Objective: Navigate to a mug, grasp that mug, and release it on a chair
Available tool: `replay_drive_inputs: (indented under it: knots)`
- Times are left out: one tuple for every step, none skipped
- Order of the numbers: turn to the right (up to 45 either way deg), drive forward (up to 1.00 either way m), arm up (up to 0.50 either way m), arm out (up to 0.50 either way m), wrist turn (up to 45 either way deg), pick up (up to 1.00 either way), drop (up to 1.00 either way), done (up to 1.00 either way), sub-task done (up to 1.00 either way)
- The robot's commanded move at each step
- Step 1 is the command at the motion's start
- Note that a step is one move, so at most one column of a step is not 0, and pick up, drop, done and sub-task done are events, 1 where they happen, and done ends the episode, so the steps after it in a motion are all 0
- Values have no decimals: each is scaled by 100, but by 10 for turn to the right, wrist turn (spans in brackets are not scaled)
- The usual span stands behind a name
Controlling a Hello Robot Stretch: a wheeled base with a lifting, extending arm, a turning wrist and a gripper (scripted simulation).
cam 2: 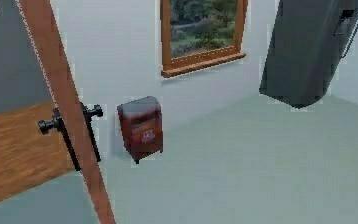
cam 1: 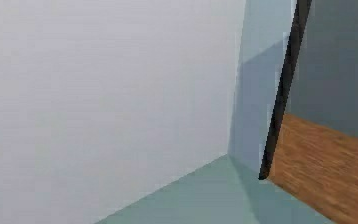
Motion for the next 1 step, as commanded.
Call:
replay_drive_inputs:
  knots:
    - [-270, 0, 0, 0, 0, 0, 0, 0, 0]
